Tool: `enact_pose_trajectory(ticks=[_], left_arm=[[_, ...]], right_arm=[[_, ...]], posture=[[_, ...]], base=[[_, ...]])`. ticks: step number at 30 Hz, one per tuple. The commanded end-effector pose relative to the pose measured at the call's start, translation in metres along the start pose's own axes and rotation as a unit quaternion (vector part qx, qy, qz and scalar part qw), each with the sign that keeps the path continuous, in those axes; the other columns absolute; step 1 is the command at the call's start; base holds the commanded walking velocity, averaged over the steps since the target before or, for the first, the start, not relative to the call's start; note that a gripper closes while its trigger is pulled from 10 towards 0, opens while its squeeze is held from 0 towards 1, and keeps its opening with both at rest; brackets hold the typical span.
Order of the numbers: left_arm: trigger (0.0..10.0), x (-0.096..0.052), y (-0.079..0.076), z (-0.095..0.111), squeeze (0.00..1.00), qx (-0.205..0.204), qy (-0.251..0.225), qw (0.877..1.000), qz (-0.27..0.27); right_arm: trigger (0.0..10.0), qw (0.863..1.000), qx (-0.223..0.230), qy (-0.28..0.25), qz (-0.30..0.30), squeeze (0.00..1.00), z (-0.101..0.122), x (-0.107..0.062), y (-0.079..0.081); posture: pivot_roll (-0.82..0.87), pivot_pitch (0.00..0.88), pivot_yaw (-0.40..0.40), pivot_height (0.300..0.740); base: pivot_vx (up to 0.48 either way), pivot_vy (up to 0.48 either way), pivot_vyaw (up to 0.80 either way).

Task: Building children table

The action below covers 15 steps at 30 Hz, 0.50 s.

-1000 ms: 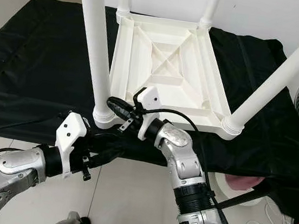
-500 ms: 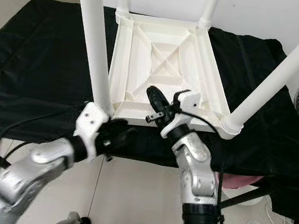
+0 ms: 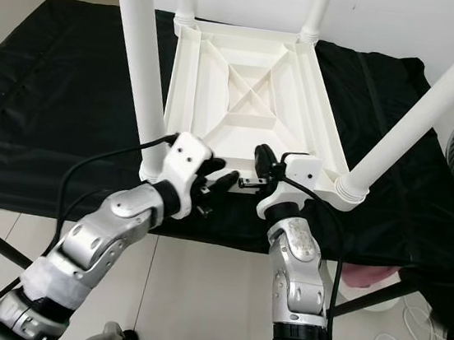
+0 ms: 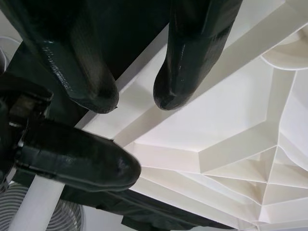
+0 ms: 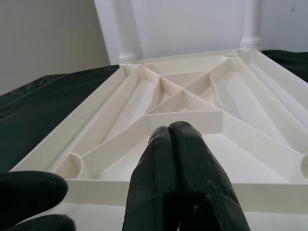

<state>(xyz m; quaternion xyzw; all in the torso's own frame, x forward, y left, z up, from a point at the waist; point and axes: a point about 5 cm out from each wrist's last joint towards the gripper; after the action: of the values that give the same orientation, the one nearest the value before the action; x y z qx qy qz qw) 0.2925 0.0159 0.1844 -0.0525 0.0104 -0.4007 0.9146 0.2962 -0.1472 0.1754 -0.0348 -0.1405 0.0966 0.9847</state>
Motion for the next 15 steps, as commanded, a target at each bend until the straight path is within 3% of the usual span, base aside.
enact_pose_trajectory(ticks=[1,3,4,9,10,12,13,15], left_arm=[[10.0,0.005,0.000,-0.005,0.00,0.013,0.010,1.000,-0.004],[10.0,0.007,0.001,-0.006,0.00,0.018,0.012,1.000,-0.006],[10.0,0.010,0.002,-0.007,0.00,0.023,0.016,1.000,-0.006],[10.0,0.017,0.006,-0.006,0.00,0.035,0.023,0.999,-0.013],[10.0,0.019,0.006,-0.006,0.00,0.037,0.026,0.999,-0.016],[10.0,0.020,0.007,-0.006,0.00,0.039,0.027,0.999,-0.017],[10.0,0.023,0.009,-0.007,0.00,0.049,0.032,0.998,-0.018],[10.0,0.025,0.010,-0.008,0.00,0.054,0.036,0.998,-0.019]], right_arm=[[10.0,0.999,-0.006,0.015,-0.027,0.00,-0.008,-0.006,-0.008],[10.0,0.999,-0.009,0.020,-0.036,0.00,-0.009,-0.008,-0.010],[10.0,0.999,-0.012,0.021,-0.043,1.00,-0.011,-0.011,-0.012],[10.0,0.996,-0.050,0.027,-0.071,1.00,-0.014,-0.031,-0.015],[10.0,0.995,-0.057,0.038,-0.069,0.64,-0.018,-0.037,-0.013],[10.0,0.995,-0.060,0.046,-0.066,0.64,-0.020,-0.041,-0.012],[10.0,0.994,-0.064,0.064,-0.067,0.00,-0.026,-0.049,-0.009],[10.0,0.993,-0.061,0.070,-0.068,0.00,-0.027,-0.053,-0.009]], posture=[[-0.10,0.130,0.026,0.740],[-0.10,0.130,0.026,0.740],[-0.10,0.132,0.030,0.740],[-0.11,0.136,0.040,0.740],[-0.12,0.138,0.047,0.740],[-0.12,0.138,0.047,0.740],[-0.13,0.143,0.062,0.740],[-0.13,0.143,0.062,0.740]], base=[[0.000,0.000,0.00],[0.000,0.000,0.00],[0.000,0.000,0.00],[0.000,0.000,0.00],[0.000,0.000,0.00],[0.000,0.000,0.00],[0.000,0.000,0.00],[0.000,0.000,0.00]])
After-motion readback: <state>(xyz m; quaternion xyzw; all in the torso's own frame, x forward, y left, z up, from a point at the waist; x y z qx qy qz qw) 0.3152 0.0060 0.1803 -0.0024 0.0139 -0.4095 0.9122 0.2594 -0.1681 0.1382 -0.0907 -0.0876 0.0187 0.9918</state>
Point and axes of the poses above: a point about 5 cm out from each wrist's last joint towards the gripper, its own x axis pointing out of the wrist towards the gripper, its own z axis along the axis of the wrist's last joint, y = z × x, and after that the axes turned 10 degrees about -x, right-handed
